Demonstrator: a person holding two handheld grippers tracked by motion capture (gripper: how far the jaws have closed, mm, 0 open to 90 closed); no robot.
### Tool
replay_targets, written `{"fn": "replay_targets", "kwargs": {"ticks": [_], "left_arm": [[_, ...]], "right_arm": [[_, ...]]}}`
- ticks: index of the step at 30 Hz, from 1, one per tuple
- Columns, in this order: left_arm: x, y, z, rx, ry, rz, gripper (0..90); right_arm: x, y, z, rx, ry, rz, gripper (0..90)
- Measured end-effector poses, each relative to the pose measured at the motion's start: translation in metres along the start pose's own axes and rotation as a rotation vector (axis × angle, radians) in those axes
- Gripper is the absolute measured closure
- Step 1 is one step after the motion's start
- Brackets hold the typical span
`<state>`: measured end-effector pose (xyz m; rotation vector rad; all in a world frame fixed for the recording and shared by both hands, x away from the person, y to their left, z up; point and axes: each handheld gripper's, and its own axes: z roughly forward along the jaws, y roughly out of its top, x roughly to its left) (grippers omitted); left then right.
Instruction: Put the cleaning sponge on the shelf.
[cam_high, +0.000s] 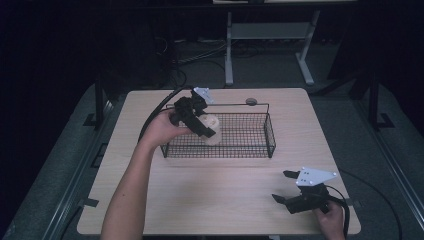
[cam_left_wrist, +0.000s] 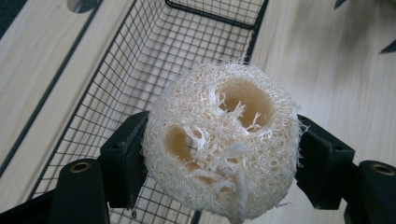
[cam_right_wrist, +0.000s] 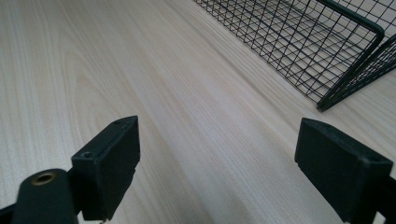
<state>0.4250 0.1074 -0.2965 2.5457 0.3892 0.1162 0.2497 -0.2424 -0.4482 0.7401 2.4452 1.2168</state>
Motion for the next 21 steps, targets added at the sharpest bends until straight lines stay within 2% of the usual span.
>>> {"fn": "replay_targets", "kwargs": {"ticks": [5,12,21], "left_arm": [[0.006,0.003,0.006,-0.008,-0.007,-0.008,27.3],[0.011,0.003,0.016,0.007,-0.003,-0.009,27.2],[0.020,0.002,0.029,0.010,0.011,-0.032,27.3]], "right_arm": [[0.000,0.000,0.000,0.001,0.003,0.000,13.6],[0.000,0.000,-0.001,-0.005,0.001,-0.003,13.5],[-0.001,-0.001,-0.002,-0.003,0.004,0.006,13.6]]}}
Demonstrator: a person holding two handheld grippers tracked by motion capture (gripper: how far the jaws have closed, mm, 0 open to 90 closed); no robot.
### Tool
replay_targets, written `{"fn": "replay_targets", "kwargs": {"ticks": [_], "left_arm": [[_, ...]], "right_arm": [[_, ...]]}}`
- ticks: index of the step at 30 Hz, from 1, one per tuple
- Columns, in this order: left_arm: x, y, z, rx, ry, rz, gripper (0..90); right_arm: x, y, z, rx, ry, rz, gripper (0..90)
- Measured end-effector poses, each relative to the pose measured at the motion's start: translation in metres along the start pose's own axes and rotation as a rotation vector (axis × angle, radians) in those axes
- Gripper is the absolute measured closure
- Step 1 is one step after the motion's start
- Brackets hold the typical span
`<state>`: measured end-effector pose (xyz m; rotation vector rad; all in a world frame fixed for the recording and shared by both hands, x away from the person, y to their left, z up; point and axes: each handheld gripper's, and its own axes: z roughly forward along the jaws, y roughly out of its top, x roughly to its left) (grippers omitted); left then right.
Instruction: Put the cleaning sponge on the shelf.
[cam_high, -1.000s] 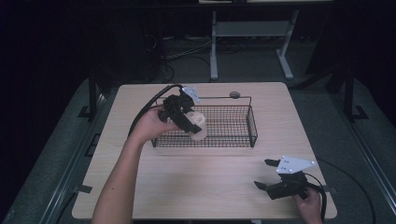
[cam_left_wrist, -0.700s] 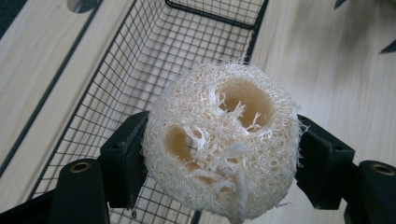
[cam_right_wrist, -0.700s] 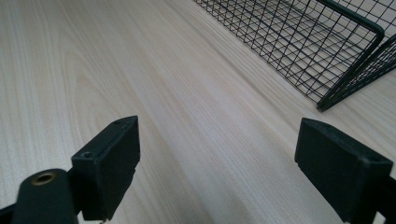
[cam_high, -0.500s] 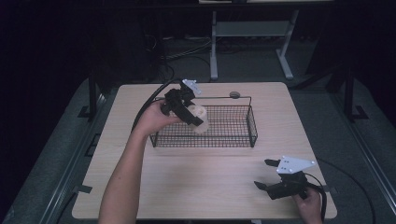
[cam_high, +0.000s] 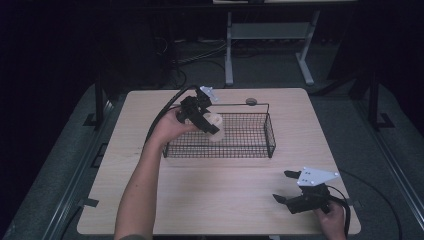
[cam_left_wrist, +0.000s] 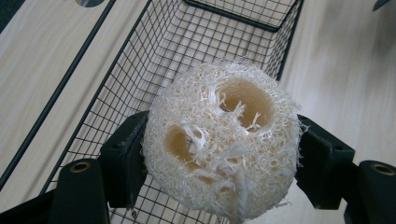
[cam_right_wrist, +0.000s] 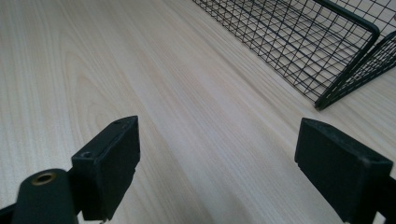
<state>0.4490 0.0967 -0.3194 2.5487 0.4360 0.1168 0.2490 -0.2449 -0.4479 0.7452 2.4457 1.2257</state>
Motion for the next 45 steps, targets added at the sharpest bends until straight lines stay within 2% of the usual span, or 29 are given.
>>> {"fn": "replay_targets", "kwargs": {"ticks": [17,28,35,36,45], "left_arm": [[0.012,-0.008,0.019,0.015,0.014,-0.046,27.1],[0.016,-0.009,0.031,0.030,-0.008,-0.062,26.9],[0.018,-0.016,0.039,0.020,-0.004,-0.094,26.9],[0.018,-0.018,0.040,0.022,-0.001,-0.084,26.9],[0.018,-0.019,0.044,0.015,0.002,-0.097,26.9]], "right_arm": [[-0.001,-0.001,-0.001,-0.008,0.003,0.006,13.6],[-0.001,-0.002,0.000,-0.001,0.013,0.010,13.5],[-0.001,-0.002,0.000,0.001,0.011,0.010,13.6],[-0.001,-0.002,0.000,0.001,0.010,0.006,13.6],[-0.001,-0.001,0.000,0.000,0.008,0.006,13.6]]}}
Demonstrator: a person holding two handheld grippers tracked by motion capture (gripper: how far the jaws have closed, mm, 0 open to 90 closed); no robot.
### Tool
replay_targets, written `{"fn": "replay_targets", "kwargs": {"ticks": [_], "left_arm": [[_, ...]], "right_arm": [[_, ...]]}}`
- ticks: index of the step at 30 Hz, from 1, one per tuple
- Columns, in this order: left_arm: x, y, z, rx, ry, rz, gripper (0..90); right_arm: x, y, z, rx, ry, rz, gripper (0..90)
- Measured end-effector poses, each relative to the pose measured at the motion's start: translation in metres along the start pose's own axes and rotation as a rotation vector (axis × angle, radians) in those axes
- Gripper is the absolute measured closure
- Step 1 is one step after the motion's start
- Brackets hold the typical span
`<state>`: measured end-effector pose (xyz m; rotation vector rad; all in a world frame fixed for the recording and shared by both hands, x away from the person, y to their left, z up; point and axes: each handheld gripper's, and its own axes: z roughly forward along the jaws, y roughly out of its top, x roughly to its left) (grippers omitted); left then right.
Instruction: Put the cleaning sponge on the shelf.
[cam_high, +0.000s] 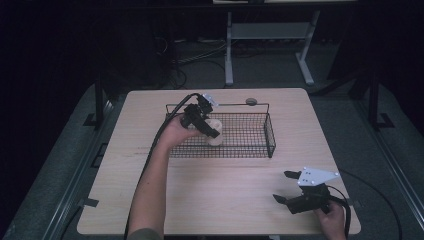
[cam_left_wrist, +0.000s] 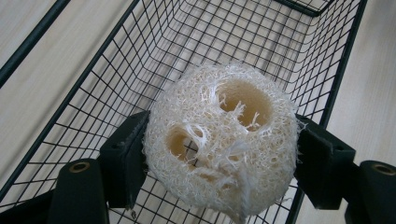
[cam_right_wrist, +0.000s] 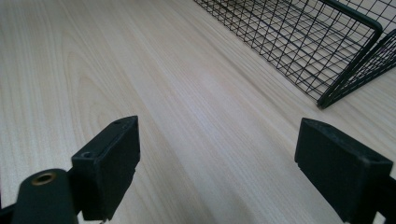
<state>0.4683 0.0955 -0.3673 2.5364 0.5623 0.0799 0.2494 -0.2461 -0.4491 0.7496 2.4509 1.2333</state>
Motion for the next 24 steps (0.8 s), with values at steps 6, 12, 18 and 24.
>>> {"fn": "replay_targets", "kwargs": {"ticks": [6,12,18,24], "left_arm": [[0.000,0.000,0.005,0.002,-0.008,-0.010,26.9],[0.000,-0.002,0.012,0.009,-0.003,-0.015,26.9],[0.001,-0.005,0.018,0.018,-0.003,-0.026,26.9],[0.002,-0.005,0.024,0.049,0.006,-0.027,26.9]], "right_arm": [[0.001,0.000,0.000,0.001,0.003,-0.006,13.6],[0.001,0.000,0.000,0.002,0.002,-0.005,13.6],[0.001,0.000,-0.001,-0.004,-0.001,-0.011,13.5],[0.001,0.001,-0.001,-0.006,-0.004,-0.013,13.5]]}}
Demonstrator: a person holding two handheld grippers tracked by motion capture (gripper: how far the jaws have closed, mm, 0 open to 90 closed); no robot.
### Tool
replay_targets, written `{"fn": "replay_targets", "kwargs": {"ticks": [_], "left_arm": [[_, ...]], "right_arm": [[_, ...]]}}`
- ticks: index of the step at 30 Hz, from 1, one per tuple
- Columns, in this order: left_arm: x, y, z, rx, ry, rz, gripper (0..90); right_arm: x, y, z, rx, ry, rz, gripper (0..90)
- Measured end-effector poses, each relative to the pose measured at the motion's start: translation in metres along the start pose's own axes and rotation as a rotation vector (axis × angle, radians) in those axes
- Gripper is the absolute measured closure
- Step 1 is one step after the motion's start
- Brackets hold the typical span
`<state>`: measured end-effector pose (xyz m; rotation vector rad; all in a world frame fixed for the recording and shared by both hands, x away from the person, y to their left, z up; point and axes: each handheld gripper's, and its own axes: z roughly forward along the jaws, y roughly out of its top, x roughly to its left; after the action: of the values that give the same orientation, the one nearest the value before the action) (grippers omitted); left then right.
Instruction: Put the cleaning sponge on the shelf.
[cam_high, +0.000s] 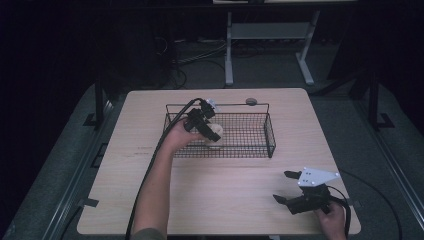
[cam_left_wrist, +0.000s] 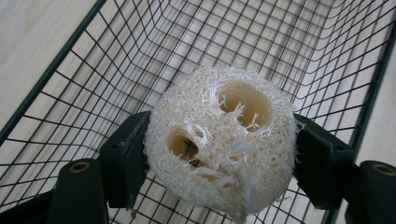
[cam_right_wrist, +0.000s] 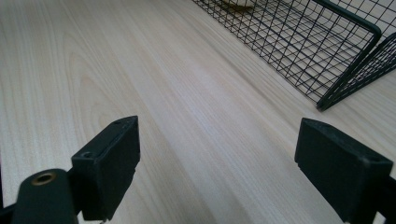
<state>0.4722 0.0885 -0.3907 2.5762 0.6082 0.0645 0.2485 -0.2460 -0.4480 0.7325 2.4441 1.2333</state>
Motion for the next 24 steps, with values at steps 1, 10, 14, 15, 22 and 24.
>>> {"fn": "replay_targets", "kwargs": {"ticks": [1,10,14,15,22,24], "left_arm": [[0.0004,-0.0001,0.0009,0.002,-0.001,-0.003,26.9],[0.0005,0.0000,0.0035,0.010,0.001,-0.013,24.5],[-0.0002,0.0000,0.0019,0.012,0.006,-0.011,23.9],[-0.0002,0.0000,0.0010,0.011,0.011,-0.009,23.8],[-0.0001,-0.0009,-0.0032,0.005,0.007,-0.016,22.6],[-0.0005,-0.0010,-0.0046,0.002,0.004,-0.015,22.6]], "right_arm": [[0.0000,0.0000,0.0001,0.000,0.000,0.000,13.6],[0.0002,0.0003,-0.0007,-0.004,0.000,-0.003,13.6],[0.0003,0.0004,-0.0008,-0.004,0.000,-0.001,13.6],[0.0005,0.0004,-0.0008,-0.005,0.001,-0.001,13.5],[0.0011,0.0013,-0.0003,-0.007,-0.001,-0.003,13.5],[0.0010,0.0013,0.0002,-0.003,0.000,-0.006,13.6]]}}
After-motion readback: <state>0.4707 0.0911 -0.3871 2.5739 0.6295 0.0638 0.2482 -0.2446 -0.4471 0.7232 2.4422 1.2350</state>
